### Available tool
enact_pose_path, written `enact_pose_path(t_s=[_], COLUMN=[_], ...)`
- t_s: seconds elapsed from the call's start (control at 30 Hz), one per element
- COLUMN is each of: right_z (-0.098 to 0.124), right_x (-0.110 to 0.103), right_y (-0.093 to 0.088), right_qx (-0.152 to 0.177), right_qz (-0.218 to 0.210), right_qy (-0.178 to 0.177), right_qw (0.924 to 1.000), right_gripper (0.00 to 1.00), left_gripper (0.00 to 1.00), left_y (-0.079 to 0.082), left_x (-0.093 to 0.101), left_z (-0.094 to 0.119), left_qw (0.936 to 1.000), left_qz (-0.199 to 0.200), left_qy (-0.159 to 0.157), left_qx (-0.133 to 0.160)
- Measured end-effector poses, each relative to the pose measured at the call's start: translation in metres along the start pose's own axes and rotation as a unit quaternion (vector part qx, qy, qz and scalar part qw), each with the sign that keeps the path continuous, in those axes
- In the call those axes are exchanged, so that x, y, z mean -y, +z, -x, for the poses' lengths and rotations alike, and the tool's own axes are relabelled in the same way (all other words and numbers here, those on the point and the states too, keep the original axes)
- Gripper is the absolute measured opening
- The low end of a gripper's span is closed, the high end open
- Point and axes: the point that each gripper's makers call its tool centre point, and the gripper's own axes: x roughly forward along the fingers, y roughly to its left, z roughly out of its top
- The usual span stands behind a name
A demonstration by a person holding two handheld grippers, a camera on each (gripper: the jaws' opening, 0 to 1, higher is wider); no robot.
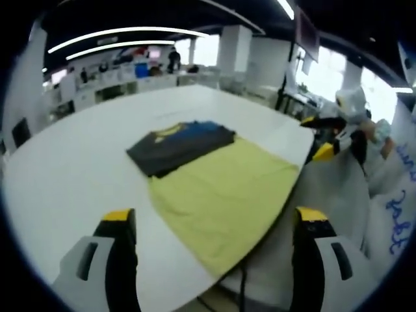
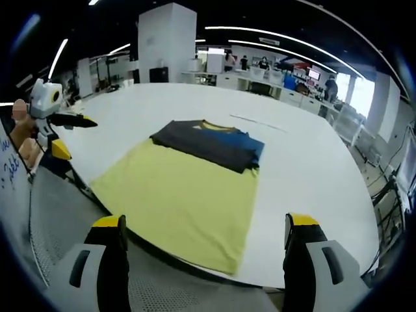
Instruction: Fold the garment on the visible template until the final outline fits inside the template.
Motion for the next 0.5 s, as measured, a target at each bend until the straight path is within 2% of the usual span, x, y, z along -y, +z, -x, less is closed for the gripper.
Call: enact_pose_path(t_s=[0.1, 0.2, 0.27, 0.37, 0.5], right_z=[0.000, -0.002, -0.004, -0.007, -0.012], right_x=[0.003, 0.004, 0.000, -0.004, -0.006], right_y=[-0.002, -0.005, -0.007, -0.009, -0.009], right_qx=[-0.001, -0.008, -0.018, -0.027, -0.033], right_qz=[-0.004, 0.000, 0.003, 0.012, 0.017], right_qy=[-0.003, -0.001, 0.013, 0.025, 0.032], right_qw=[1.0000, 1.0000, 0.9997, 0.9993, 0.9988], right_gripper=[1.00, 1.00, 0.99, 0.91, 0.89], left_gripper=[0.89, 0.86, 0.83, 0.71, 0.70], left_y=[-0.011, -0.015, -0.017, -0.022, -0.027], left_x=[0.001, 0.005, 0.010, 0.014, 0.013], left_z=[-0.002, -0.004, -0.005, -0.006, -0.009], left_qw=[0.9998, 0.9996, 0.9994, 0.9993, 0.9992], left_qz=[0.013, 0.018, 0.021, 0.013, 0.019], left_qy=[-0.008, -0.015, -0.023, -0.029, -0.027], left_qx=[-0.014, -0.015, -0.016, -0.021, -0.023])
